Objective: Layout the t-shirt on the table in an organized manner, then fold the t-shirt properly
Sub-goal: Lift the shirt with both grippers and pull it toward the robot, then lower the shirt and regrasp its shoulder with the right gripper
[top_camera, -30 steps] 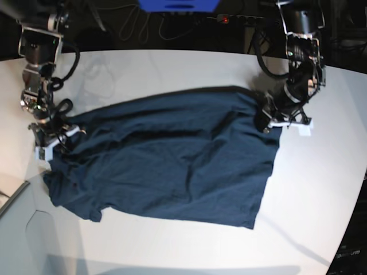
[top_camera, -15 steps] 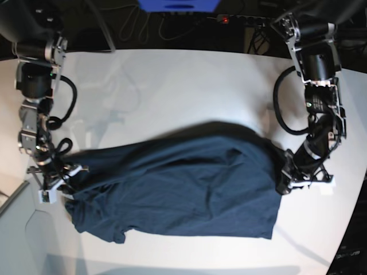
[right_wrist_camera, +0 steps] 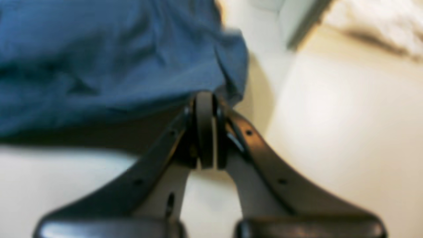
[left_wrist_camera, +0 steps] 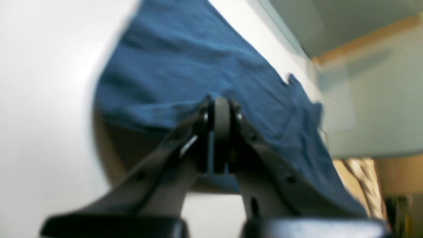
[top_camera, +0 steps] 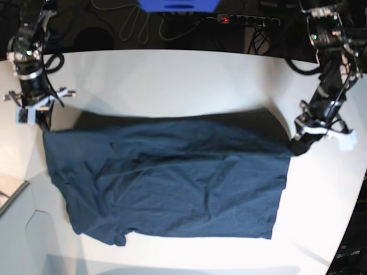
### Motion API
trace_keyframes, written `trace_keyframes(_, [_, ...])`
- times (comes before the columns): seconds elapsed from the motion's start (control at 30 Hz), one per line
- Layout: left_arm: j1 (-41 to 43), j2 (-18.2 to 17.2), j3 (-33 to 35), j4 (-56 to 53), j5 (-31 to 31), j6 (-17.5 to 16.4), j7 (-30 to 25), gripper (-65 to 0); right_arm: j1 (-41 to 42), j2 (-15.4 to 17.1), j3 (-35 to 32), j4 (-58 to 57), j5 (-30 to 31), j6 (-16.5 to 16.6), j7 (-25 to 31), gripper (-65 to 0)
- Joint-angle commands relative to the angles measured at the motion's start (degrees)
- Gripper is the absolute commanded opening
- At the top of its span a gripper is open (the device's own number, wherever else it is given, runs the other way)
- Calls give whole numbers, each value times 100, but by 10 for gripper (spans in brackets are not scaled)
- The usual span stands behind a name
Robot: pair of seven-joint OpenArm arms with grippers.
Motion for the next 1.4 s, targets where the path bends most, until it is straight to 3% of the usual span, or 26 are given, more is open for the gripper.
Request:
trace_keyframes(0.0, [60,-3,-163,91,-87,-40,-81,-650,-24,83,63,111,69,-16,207,-650])
trace_keyframes(0.43, [280,-47,-1332,-155,-87,-40,-19,-650,-543,109,449,190,69,-7,207,-650])
trace_keyframes(0.8, [219,-47,-1314,-207,-61,-40,-19,-650,-595,74,177,190,69,2,207,-650])
trace_keyframes(0.87, [219,-47,-1314,-207,-52,-40,-19,-650,-622,74,-122,190,69,142,154,-650])
trace_keyframes(0.97, [245,-47,-1314,-216,-43,-40,-19,-650,-639,74,-606,173,43,705,-4,-649])
trace_keyframes(1.03, [263,-47,-1314,-216,-43,-40,-19,-650,-631,74,-799,182,43,969,-347,-610])
trace_keyframes(1.17, [271,-38,-1314,-216,-43,-40,-19,-650,-595,65,-948,182,43,995,-927,-501])
trace_keyframes(1.37, [280,-3,-1314,-216,-43,-40,-19,-650,-631,65,-948,173,43,995,-1059,-306])
